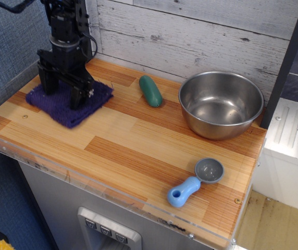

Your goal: Move the napkin so it is to the left of the spoon.

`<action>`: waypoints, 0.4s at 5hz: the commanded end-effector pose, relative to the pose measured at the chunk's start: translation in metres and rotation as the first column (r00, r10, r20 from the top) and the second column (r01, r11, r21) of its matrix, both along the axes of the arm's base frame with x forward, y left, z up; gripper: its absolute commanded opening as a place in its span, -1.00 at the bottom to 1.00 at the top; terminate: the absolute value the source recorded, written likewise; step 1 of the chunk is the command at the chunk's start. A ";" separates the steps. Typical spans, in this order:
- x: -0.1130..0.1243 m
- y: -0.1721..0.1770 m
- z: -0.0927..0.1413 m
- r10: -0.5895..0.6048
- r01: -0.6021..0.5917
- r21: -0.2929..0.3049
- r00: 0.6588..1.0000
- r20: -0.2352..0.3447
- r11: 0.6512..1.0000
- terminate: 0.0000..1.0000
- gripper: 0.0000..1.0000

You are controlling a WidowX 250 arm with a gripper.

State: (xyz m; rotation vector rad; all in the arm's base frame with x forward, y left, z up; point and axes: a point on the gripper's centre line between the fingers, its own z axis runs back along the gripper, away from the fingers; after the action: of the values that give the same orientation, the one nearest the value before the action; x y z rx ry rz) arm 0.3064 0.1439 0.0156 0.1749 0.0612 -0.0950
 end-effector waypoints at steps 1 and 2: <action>-0.011 -0.047 0.014 -0.115 0.114 0.021 0.993 0.036 0.993 -1.00 1.00; -0.017 -0.083 0.014 -0.197 0.196 0.033 0.980 0.026 0.980 -1.00 1.00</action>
State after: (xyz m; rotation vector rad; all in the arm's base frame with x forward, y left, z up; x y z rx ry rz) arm 0.2895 0.0582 0.0161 0.2017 0.0512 -0.2865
